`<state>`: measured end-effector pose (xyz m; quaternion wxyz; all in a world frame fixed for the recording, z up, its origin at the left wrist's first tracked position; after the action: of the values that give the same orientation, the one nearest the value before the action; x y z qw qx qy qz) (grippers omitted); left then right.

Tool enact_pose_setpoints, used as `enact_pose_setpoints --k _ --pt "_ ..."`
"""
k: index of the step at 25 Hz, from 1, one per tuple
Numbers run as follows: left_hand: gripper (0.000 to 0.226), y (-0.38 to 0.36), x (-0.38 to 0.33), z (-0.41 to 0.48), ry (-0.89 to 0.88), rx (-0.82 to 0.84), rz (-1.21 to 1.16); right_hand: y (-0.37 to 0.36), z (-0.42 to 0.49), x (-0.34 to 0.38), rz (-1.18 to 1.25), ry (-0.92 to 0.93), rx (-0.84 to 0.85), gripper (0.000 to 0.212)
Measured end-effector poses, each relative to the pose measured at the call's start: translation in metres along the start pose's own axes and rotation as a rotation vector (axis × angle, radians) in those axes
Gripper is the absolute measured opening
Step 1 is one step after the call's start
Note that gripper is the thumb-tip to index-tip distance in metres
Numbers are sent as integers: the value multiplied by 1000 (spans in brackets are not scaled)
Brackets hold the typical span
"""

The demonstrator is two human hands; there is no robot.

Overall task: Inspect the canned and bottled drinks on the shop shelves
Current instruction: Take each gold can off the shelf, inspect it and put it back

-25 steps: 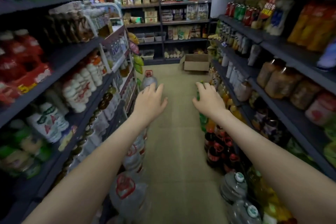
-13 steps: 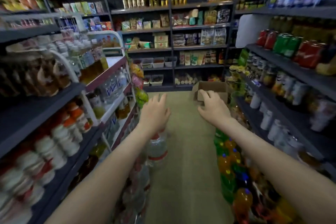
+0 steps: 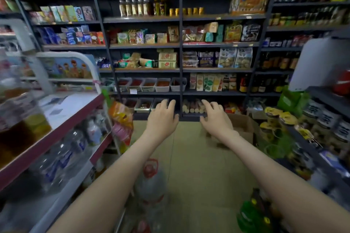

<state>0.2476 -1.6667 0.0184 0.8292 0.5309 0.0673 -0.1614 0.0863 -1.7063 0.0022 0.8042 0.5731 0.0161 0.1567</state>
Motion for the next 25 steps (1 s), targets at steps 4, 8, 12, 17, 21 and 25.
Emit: enact_pose_setpoints --k 4,8,12,17,21,25 --pt "53 -52 14 177 -57 4 -13 -22 159 -50 0 -9 -38 61" --pt "54 -107 39 314 -60 -31 -29 -61 301 -93 -1 17 -59 62" --pt "54 -130 83 463 -33 -124 40 -76 470 -111 30 110 -130 65" --pt "57 -139 159 612 31 -177 89 -110 650 -95 72 172 -193 68" --pt "60 -141 254 720 78 -300 195 -156 781 -62 131 252 -210 70" --pt "60 -142 358 833 86 -329 238 -188 915 -14 151 277 -265 72"
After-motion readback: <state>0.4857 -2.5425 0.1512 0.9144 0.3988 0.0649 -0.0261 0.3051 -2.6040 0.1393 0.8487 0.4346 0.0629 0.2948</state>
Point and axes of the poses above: each hand's wrist, its own z-axis towards the middle knuckle, its own y-axis out of the back of the hand, x = y × z, the point moved 10 cm from there along z, towards the middle knuckle, and after that the axes turned 12 degrees about -z, right-handed, at the moved point
